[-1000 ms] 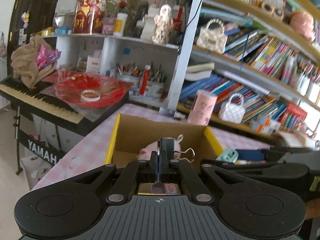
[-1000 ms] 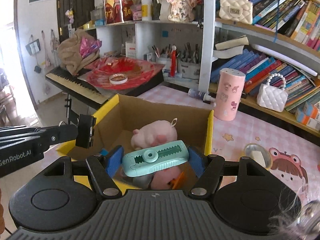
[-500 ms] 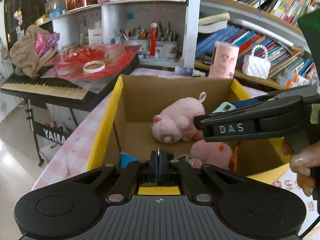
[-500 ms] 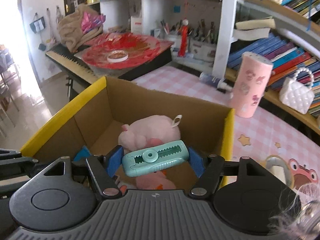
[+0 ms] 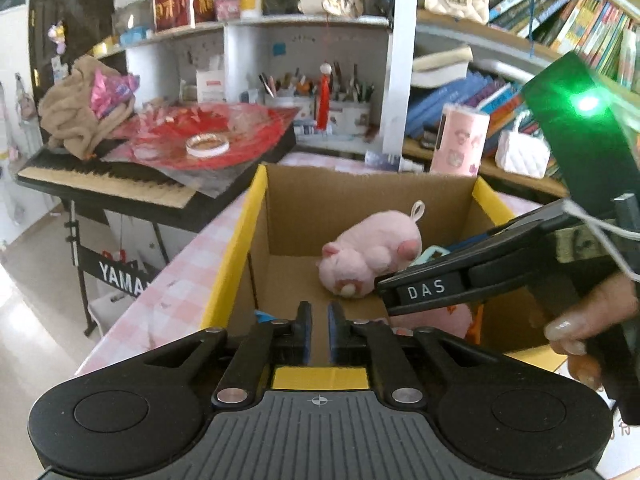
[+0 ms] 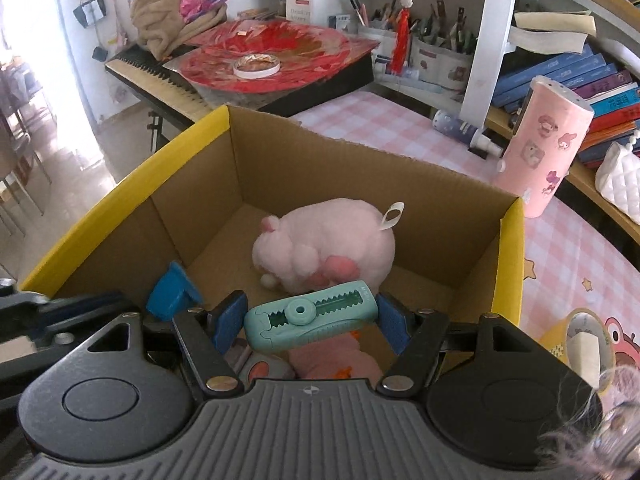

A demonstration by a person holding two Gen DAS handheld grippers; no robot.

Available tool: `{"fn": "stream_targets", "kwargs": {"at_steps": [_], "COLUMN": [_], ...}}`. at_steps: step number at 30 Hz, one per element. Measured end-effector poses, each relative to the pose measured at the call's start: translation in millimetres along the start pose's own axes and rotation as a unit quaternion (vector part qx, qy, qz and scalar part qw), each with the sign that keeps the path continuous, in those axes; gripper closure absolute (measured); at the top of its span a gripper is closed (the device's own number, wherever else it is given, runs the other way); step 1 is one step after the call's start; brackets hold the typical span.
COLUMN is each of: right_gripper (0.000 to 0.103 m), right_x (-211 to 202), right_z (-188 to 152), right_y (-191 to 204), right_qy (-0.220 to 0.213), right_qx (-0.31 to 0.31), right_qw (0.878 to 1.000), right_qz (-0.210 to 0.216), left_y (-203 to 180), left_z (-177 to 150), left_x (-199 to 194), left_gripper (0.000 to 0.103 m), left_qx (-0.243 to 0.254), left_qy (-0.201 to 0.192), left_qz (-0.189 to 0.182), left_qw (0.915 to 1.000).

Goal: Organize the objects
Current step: 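Open left gripper dropping the clip while right releases the stapler into box, then withdraw both grippers from the box back toward the remaining items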

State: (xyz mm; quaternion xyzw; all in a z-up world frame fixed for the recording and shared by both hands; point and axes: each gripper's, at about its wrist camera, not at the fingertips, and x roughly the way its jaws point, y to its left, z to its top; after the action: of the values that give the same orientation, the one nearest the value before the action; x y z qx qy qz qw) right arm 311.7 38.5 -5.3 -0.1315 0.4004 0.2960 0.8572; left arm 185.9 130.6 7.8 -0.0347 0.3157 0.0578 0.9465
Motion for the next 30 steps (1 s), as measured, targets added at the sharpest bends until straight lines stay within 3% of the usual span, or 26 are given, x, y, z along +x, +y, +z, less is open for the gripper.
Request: {"fn": "stream_targets", "kwargs": {"at_steps": [8, 13, 19, 24, 30], "right_gripper": [0.035, 0.035, 0.033, 0.028, 0.026], "right_x": [2.8, 1.9, -6.4, -32.4, -83.4], "right_z": [-0.4, 0.0, -6.7, -15.3, -32.3], "right_y": [3.6, 6.7, 15.1, 23.5, 37.1], "right_qy": [0.016, 0.019, 0.012, -0.024, -0.096], "right_qx": [-0.019, -0.026, -0.015, 0.005, 0.013], "right_qw": [1.000, 0.999, 1.000, 1.000, 0.994], "right_qz": [0.005, 0.004, -0.002, -0.020, -0.046], "left_y": [9.7, 18.9, 28.9, 33.0, 38.8], "left_z": [-7.3, -10.6, -19.4, -27.7, -37.6], "left_x": [-33.3, -49.6, -64.2, -79.3, -95.2], "left_gripper": [0.070, 0.049, 0.036, 0.029, 0.028], "left_qx": [-0.025, -0.039, -0.054, -0.054, -0.051], "left_qy": [-0.043, -0.073, -0.084, -0.097, -0.101], "left_qz": [0.002, 0.011, 0.014, 0.014, 0.005], "left_qw": [0.9988, 0.9965, 0.9949, 0.9937, 0.9936]}}
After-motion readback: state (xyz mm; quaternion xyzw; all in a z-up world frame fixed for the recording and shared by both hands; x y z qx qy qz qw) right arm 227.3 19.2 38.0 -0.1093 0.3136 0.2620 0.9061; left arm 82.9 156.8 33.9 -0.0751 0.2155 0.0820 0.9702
